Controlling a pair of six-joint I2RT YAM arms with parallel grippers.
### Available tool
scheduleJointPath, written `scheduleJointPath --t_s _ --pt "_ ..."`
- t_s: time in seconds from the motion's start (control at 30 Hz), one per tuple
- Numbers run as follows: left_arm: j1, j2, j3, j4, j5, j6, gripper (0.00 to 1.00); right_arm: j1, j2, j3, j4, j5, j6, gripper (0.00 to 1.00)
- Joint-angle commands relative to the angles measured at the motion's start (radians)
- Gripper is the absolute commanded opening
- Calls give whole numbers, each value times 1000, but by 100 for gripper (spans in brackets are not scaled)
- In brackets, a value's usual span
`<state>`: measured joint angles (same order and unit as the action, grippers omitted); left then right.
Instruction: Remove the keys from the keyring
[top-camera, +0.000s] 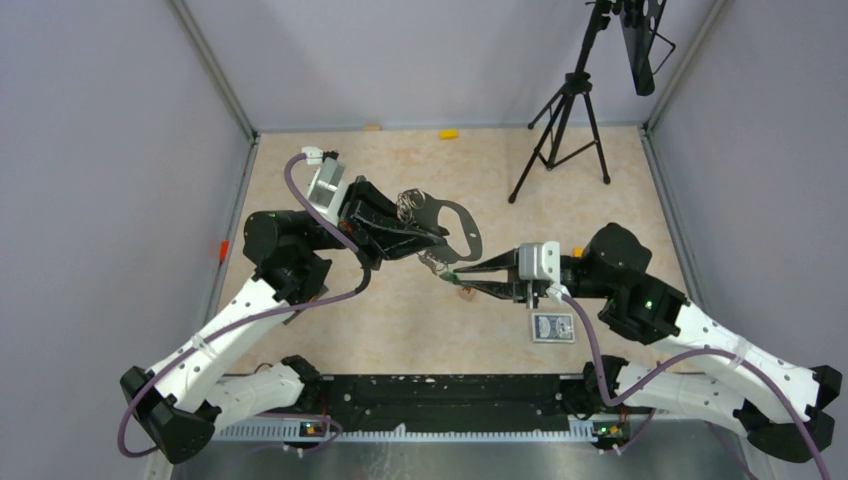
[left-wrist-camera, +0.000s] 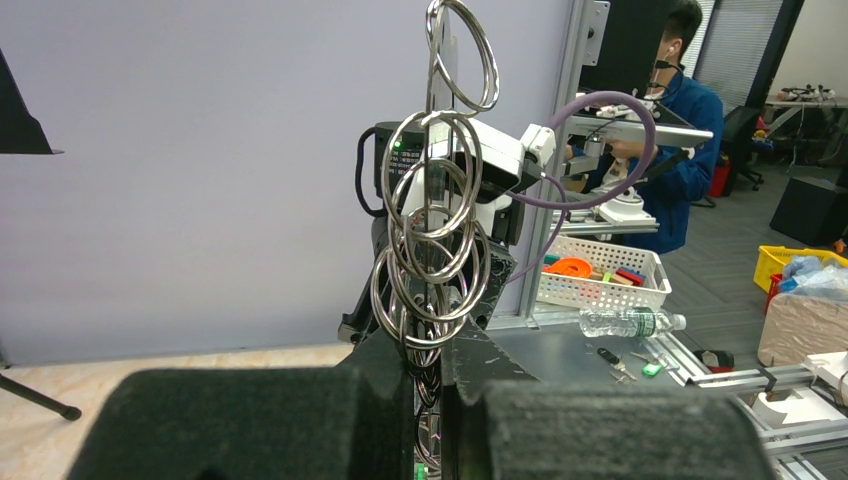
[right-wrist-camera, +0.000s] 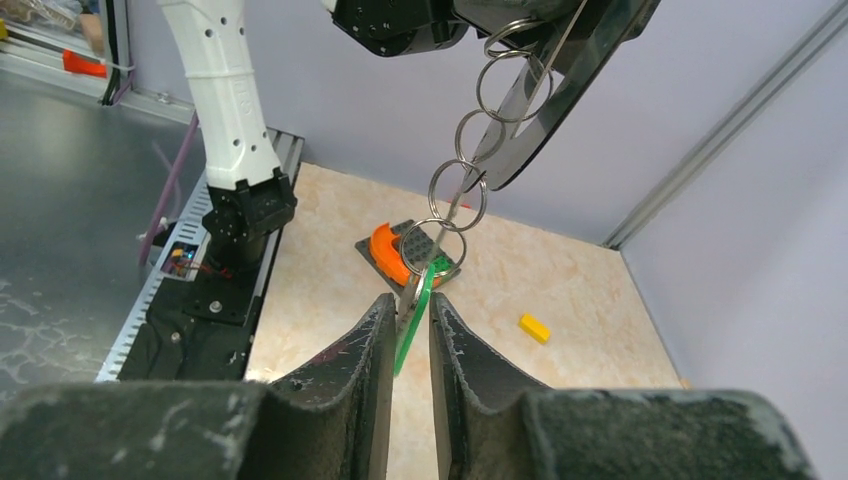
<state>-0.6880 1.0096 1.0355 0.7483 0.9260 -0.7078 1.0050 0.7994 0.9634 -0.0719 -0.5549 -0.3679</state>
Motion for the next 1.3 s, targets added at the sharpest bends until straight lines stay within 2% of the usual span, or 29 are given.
scheduleJointPath --t_s 0.0,0.37,1.27 --pt "2 -20 15 46 -18 0 0 -5 -11 0 64 -17 22 19" --pt "2 -17 14 51 -18 -4 0 -5 11 -22 164 -32 54 20" --pt "2 -15 -6 88 -24 -34 0 -5 43 -37 247 -82 106 20"
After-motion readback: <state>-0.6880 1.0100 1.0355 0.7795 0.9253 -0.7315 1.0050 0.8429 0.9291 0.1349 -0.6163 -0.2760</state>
